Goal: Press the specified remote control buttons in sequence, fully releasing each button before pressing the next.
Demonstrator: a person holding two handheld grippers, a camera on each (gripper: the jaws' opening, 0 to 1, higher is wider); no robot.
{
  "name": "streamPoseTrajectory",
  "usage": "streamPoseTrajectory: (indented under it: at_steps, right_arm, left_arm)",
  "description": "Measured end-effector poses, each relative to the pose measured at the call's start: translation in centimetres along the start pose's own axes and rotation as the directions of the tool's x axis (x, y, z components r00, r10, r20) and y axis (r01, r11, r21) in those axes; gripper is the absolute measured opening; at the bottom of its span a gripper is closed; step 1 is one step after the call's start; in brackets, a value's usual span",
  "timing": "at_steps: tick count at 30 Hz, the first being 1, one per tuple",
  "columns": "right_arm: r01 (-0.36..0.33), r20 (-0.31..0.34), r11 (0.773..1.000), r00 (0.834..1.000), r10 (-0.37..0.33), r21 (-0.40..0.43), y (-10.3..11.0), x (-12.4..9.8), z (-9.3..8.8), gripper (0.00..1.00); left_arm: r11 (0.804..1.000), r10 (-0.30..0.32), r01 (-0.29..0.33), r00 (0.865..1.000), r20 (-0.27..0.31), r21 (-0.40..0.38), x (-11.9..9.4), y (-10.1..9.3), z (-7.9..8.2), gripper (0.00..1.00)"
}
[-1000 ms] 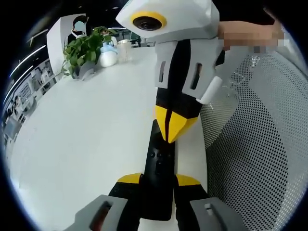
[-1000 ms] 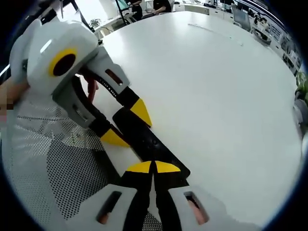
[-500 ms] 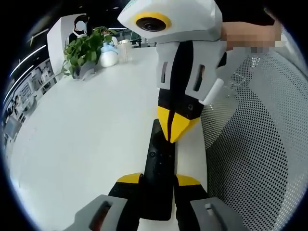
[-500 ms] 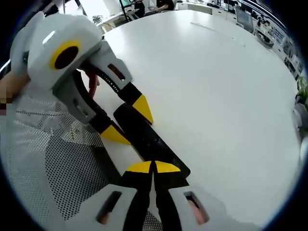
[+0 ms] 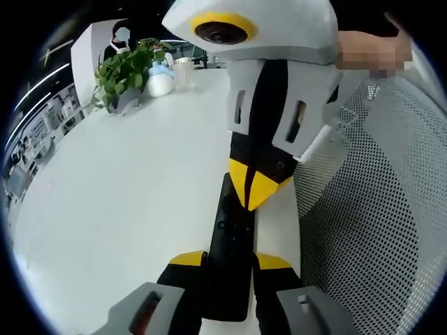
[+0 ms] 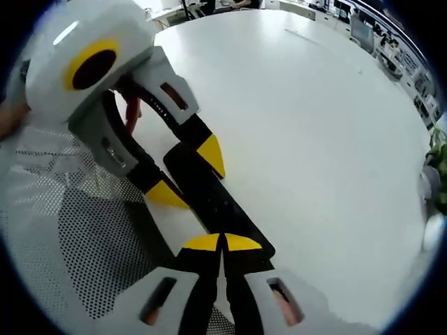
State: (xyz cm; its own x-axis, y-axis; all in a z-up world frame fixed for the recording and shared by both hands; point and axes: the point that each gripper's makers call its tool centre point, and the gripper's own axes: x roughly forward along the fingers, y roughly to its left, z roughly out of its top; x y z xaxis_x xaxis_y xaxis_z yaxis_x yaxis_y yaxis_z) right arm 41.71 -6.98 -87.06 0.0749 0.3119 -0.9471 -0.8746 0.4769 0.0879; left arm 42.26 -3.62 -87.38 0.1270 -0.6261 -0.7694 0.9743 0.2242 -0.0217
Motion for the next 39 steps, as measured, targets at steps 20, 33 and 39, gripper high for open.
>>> streamPoseTrajectory:
  at_steps: [20,33,39]
  right_arm:
    - [-0.011,0.043,1.0,0.999,0.011,0.015,-0.19,-0.26,-0.16,0.0]
    - [-0.032,0.078,0.997,0.997,0.027,0.066,-0.37,-0.45,0.05,0.0]
    - [-0.011,0.085,0.997,0.996,0.004,0.074,-0.93,-0.6,0.12,0.0]
  left_arm:
    - [1.0,-0.004,0.004,1.0,-0.001,0.013,0.02,0.0,0.03,0.26]
    - [1.0,-0.001,0.0,1.0,0.014,0.008,0.01,0.03,0.08,0.26]
    - [1.0,0.0,0.0,1.0,0.016,0.008,0.03,0.05,0.06,0.26]
